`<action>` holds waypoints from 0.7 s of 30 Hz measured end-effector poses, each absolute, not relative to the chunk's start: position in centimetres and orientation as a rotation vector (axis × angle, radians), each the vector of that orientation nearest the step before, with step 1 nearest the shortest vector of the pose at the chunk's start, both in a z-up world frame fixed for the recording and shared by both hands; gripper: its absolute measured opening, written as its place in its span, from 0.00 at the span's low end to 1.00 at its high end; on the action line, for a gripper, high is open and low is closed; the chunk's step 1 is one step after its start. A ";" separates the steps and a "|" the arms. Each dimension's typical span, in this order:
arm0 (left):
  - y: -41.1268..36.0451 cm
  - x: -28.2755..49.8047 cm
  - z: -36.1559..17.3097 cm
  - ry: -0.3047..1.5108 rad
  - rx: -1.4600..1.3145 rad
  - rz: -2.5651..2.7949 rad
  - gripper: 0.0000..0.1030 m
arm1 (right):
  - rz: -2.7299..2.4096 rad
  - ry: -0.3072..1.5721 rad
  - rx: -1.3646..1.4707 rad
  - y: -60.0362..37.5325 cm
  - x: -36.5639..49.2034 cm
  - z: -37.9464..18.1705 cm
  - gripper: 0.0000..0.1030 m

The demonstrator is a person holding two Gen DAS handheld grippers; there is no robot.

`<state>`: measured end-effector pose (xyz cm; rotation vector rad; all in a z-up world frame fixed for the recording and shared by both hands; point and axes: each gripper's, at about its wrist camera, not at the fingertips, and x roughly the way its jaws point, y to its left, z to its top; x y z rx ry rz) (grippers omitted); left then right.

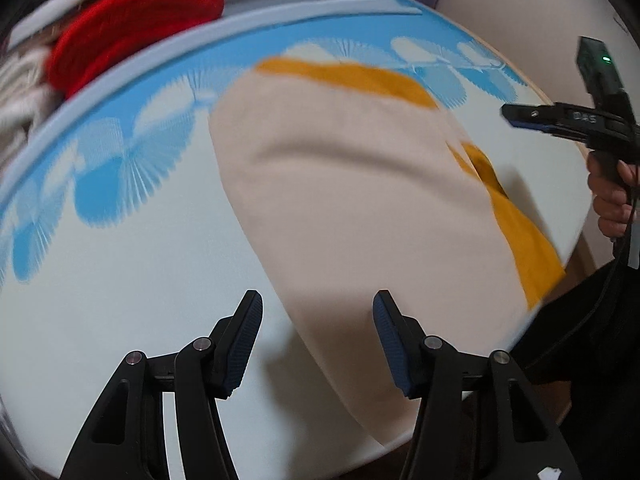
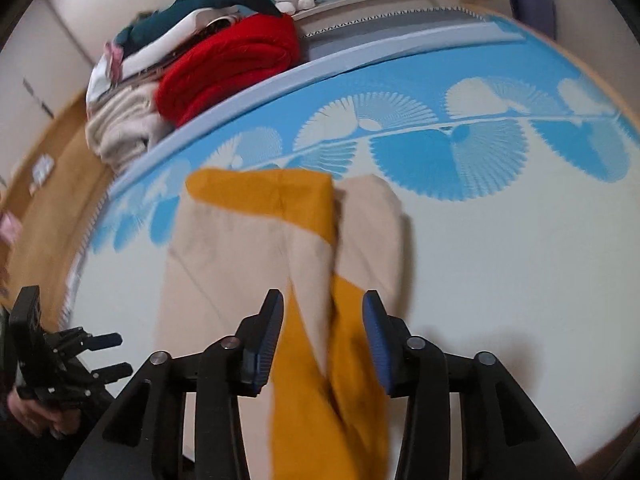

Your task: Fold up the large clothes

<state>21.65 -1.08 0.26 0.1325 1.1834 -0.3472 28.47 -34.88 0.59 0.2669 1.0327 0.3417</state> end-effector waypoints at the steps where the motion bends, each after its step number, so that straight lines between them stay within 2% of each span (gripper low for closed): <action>1: -0.7 22.6 0.4 1.168 0.135 -0.347 0.51 | 0.337 1.037 0.275 -34.5 29.2 0.4 0.43; 4: 0.6 24.2 -0.7 1.162 0.055 -0.334 0.51 | 0.327 1.055 0.304 -33.1 32.6 -0.7 0.44; 6: 0.9 25.3 -2.4 1.233 -0.025 -0.296 0.47 | 0.315 1.068 0.316 -32.6 34.4 -1.7 0.44; 14: 0.7 28.0 -3.0 1.244 -0.107 -0.267 0.47 | 0.318 1.145 0.450 -32.1 40.6 -5.8 0.44; 15: 0.8 28.3 -3.1 1.253 -0.127 -0.268 0.47 | 0.325 1.148 0.470 -32.1 41.0 -6.1 0.41; 16: 0.9 28.5 -3.1 1.257 -0.146 -0.271 0.47 | 0.338 1.140 0.487 -32.1 41.2 -6.1 0.09; 17: 1.0 28.7 -3.3 1.265 -0.165 -0.277 0.47 | 0.350 1.121 0.496 -32.1 41.4 -5.9 0.02; 21: 0.5 28.8 -4.2 1.306 -0.180 -0.309 0.47 | 0.306 0.977 0.541 -33.7 41.4 -3.7 0.01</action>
